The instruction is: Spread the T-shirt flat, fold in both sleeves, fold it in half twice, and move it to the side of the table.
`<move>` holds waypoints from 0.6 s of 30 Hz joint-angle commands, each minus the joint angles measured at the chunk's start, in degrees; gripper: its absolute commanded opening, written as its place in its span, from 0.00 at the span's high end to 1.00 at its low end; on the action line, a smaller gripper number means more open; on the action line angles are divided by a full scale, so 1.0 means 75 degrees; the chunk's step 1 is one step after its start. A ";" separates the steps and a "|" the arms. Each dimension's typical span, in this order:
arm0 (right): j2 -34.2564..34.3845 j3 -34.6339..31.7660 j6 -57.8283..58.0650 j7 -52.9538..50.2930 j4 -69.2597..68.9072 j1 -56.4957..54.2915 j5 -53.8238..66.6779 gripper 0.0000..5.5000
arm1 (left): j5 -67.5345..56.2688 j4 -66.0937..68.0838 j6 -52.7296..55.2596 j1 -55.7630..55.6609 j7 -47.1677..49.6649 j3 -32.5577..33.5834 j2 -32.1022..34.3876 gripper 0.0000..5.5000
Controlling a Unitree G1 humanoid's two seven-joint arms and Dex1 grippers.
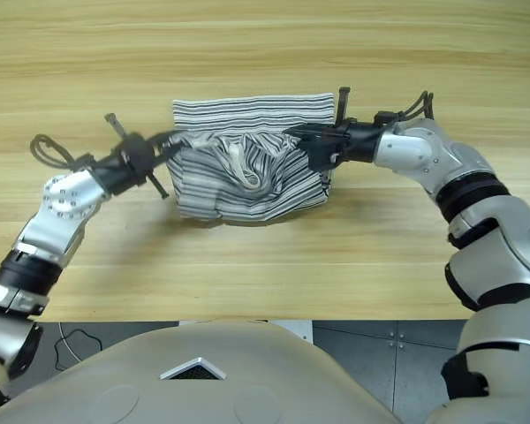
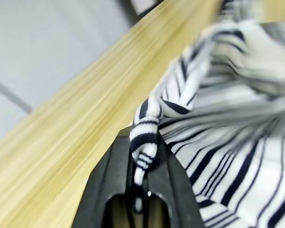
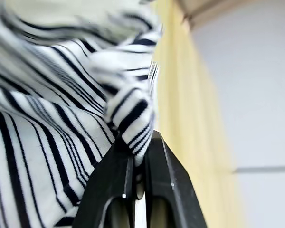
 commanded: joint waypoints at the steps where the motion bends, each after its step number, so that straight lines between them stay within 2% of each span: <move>1: 0.0522 -0.0886 0.1671 0.0742 0.0163 0.0036 -0.0035 0.98 | 0.0576 0.1294 0.0187 -0.0936 0.0027 0.0255 -0.0687 0.98; 7: 0.1145 -0.2057 0.2709 0.0323 0.0672 -0.0301 -0.0707 0.98 | 0.0865 0.2780 -0.0223 -0.1829 0.0191 0.0791 -0.1612 0.98; 11: 0.1423 -0.2789 0.2909 0.0149 0.0802 -0.0557 -0.0907 0.98 | 0.1114 0.3166 -0.0535 -0.1832 0.0092 0.0890 -0.1878 0.98; 18: 0.1601 -0.3122 0.3191 0.0159 0.1011 -0.0405 -0.1701 0.98 | 0.1385 0.3351 -0.0691 -0.1664 -0.0196 0.1000 -0.1987 0.98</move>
